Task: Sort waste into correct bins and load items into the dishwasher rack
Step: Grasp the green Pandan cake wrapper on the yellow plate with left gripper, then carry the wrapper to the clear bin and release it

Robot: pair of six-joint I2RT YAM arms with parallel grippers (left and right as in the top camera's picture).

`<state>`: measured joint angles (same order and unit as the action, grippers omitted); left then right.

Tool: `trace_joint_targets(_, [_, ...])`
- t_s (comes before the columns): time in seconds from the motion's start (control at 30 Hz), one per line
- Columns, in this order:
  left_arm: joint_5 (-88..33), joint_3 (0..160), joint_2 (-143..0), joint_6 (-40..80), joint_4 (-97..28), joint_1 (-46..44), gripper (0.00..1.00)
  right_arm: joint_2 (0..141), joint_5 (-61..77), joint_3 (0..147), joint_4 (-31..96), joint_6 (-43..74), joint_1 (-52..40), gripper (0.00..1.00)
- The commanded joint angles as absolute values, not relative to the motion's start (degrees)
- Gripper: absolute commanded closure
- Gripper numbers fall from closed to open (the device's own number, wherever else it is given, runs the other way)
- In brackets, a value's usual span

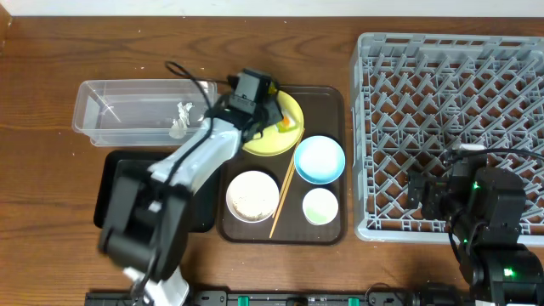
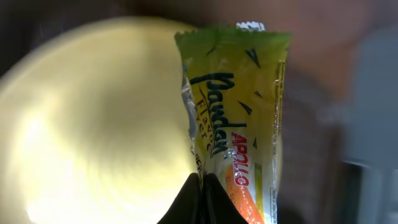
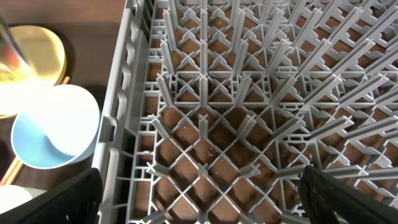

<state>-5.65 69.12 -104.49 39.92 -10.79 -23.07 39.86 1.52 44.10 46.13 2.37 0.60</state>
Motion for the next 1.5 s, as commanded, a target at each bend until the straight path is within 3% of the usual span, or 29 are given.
trace_joint_targets(0.0, [-4.25, 69.45, -98.06, 36.36, -11.97, -21.23, 0.94, 39.77, 1.76, 45.25, 46.28, 2.92, 0.36, 0.01])
trace_joint_targets(0.53, [-2.0, 69.45, -88.4, 37.1, -23.62, -1.15, 0.94, 39.77, 1.76, 45.25, 46.37, 2.92, 0.36, 0.01])
trace_joint_targets(1.03, [1.93, 68.79, -93.25, 37.32, -25.23, 0.91, 0.93, 39.77, 1.76, 45.25, 46.61, 2.92, 0.36, 0.01])
trace_joint_targets(1.23, [2.63, 68.9, -94.0, 35.42, -23.79, 1.34, 0.53, 39.77, 1.76, 45.25, 46.61, 2.94, 0.36, 0.01])
trace_joint_targets(1.47, [0.14, 69.56, -86.59, 26.89, -24.95, -0.23, 0.53, 39.77, 1.76, 45.25, 46.59, 2.94, 0.36, 0.01])
